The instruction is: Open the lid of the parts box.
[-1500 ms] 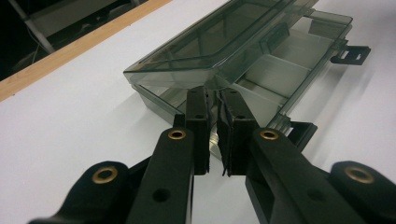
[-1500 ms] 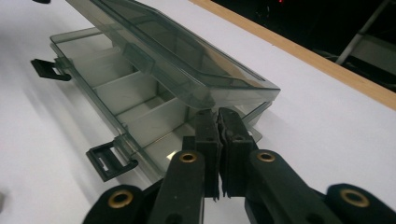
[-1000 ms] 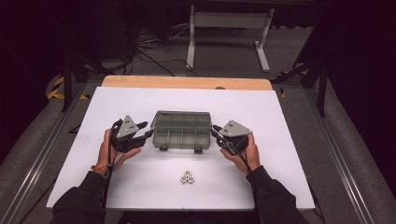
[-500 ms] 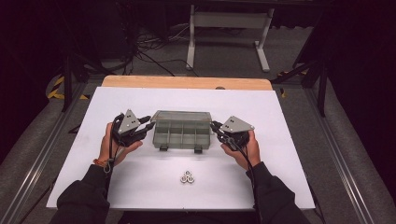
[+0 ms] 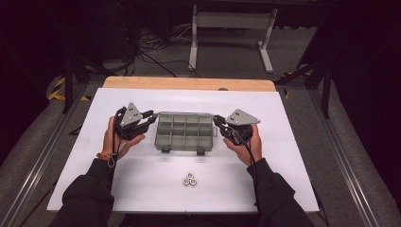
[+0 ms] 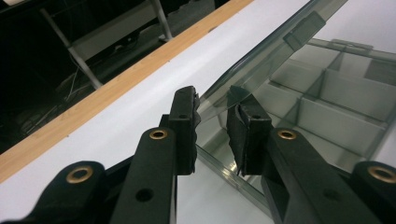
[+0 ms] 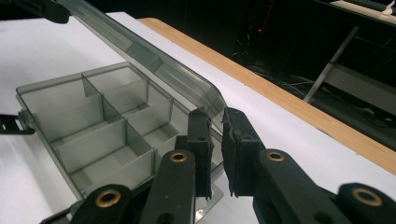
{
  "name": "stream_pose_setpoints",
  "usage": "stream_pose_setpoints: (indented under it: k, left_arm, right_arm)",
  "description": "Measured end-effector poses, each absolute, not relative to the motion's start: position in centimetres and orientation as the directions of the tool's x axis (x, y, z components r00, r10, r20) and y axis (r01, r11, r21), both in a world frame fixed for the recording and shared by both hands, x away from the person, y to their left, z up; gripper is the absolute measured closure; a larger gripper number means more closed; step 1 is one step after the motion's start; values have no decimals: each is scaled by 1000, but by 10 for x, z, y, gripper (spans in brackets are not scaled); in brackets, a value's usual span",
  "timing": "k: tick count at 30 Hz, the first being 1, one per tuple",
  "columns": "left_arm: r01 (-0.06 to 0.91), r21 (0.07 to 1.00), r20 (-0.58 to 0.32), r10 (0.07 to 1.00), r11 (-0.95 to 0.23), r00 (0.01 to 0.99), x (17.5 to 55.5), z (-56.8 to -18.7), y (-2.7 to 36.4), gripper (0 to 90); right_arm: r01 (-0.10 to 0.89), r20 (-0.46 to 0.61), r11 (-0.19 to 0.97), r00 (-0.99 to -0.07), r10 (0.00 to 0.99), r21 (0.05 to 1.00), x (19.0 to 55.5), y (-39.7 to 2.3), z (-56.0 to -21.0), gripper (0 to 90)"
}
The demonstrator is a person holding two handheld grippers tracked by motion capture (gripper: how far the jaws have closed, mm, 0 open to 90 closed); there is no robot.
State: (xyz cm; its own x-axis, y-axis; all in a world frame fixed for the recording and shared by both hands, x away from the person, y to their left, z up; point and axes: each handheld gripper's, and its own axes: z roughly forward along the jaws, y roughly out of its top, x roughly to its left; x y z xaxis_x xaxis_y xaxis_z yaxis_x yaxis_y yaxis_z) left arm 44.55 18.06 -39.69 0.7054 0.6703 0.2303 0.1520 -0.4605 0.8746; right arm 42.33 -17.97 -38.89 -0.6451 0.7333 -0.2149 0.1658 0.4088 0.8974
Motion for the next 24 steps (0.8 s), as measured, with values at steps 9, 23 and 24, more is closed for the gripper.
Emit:
stream_pose_setpoints:
  k: [9, 23, 24]
  left_arm:
    - [161, 877, 227, 687, -452, 691, 458, -387, 178, 717]
    - [190, 904, 180, 744, -382, 643, 472, -386, 172, 740]
    - [193, 902, 179, 741, -386, 647, 473, -386, 171, 740]
  right_arm:
    - [172, -192, 371, -622, 759, 913, 436, -179, -382, 815]
    - [198, -153, 325, -589, 794, 925, 461, -176, -380, 808]
    - [199, -148, 318, -587, 796, 927, 462, -176, -380, 808]
